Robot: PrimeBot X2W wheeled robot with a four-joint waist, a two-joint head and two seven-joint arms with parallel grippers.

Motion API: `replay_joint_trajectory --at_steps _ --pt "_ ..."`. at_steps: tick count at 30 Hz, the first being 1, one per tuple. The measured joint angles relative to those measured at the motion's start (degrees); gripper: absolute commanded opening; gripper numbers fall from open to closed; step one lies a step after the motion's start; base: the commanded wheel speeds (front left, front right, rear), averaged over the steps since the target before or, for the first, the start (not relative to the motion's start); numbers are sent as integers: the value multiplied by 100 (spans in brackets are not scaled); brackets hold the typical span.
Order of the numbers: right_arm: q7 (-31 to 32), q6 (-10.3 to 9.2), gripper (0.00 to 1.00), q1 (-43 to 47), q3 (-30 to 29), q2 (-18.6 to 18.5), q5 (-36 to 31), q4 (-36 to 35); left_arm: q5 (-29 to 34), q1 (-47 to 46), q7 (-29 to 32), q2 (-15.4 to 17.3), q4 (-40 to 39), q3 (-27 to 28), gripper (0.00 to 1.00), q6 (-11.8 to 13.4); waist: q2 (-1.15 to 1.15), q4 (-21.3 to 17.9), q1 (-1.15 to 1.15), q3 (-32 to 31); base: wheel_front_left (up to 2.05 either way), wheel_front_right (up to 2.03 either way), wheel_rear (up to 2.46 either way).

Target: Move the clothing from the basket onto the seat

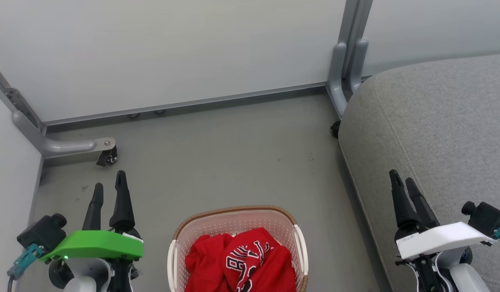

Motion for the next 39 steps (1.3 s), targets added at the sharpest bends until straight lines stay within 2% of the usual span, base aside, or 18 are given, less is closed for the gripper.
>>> replay_joint_trajectory --at_steps 9,31,39 --pt "-83 0 100 1 -49 51 -887 -26 673 -49 -130 103 71 -194 100 165 0 17 0 0 0 0 0" --pt "-270 0 100 2 -133 178 -2368 10 1914 -120 -432 165 132 -378 100 158 0 64 0 8 0 0 0" --pt "-326 0 100 2 -158 215 -2821 34 2287 -129 -526 164 160 -397 100 69 0 80 0 -3 0 0 0"
